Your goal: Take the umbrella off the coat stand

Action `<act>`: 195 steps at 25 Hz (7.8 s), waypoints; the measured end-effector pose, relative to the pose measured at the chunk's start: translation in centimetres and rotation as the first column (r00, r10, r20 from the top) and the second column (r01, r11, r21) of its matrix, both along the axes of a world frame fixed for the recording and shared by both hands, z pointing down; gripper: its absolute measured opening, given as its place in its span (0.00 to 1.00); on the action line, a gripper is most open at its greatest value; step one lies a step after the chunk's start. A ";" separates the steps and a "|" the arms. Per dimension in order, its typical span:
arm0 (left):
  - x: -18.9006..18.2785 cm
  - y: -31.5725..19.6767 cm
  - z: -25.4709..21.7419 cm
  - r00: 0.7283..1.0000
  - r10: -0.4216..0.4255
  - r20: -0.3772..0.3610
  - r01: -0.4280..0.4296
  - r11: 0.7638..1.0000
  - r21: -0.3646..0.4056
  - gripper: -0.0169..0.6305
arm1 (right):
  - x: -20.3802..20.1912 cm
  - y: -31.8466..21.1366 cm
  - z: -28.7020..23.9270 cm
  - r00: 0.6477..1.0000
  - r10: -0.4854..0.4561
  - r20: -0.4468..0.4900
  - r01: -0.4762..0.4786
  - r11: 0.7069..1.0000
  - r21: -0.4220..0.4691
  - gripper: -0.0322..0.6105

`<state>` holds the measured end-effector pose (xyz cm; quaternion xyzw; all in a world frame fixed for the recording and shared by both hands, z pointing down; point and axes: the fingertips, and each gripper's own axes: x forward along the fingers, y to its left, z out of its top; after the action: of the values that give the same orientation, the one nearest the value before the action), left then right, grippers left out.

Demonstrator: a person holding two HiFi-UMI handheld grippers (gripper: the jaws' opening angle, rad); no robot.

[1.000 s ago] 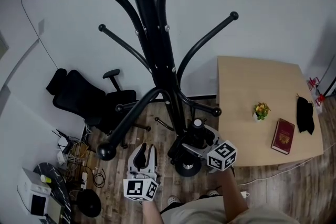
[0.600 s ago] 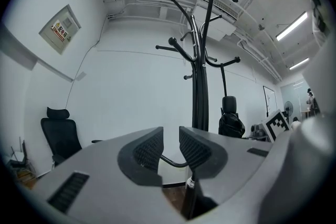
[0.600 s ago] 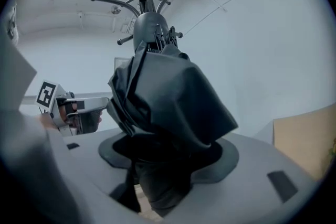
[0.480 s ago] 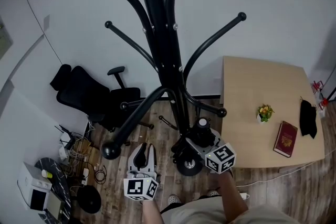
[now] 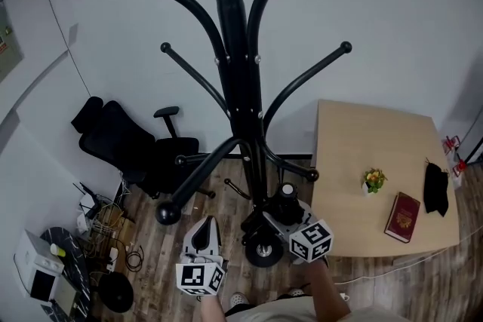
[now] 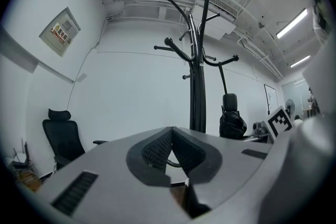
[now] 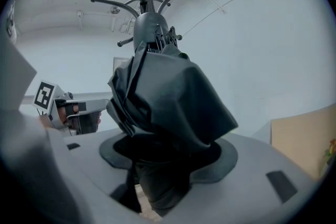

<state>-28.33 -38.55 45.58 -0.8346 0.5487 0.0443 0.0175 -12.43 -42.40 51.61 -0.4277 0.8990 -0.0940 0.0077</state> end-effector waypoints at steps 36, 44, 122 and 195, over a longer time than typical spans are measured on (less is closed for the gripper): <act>-2.3 6.3 -2.3 0.989 -0.147 -0.019 0.147 0.989 0.006 0.06 | 1.4 1.2 -5.4 1.000 0.009 -0.024 -0.009 1.000 -0.009 0.49; -2.5 7.9 -2.2 0.981 -0.180 -0.074 0.181 0.983 0.002 0.06 | 1.6 1.5 -5.6 1.000 -0.014 -0.006 0.014 1.000 -0.016 0.49; 6.3 12.2 1.6 0.985 -0.171 -0.031 0.169 0.984 -0.054 0.06 | 6.6 6.5 -10.7 0.992 -0.119 0.034 0.116 0.990 0.086 0.50; 3.1 23.7 1.6 0.998 -0.064 -0.019 0.063 0.996 -0.067 0.06 | 2.4 20.8 -3.5 0.997 -0.074 0.035 0.076 0.996 -0.052 0.49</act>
<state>-25.20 -14.85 47.19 -0.8164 0.5762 0.0344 -0.0147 -10.01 -21.57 48.09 -0.3920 0.9113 -0.1255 0.0077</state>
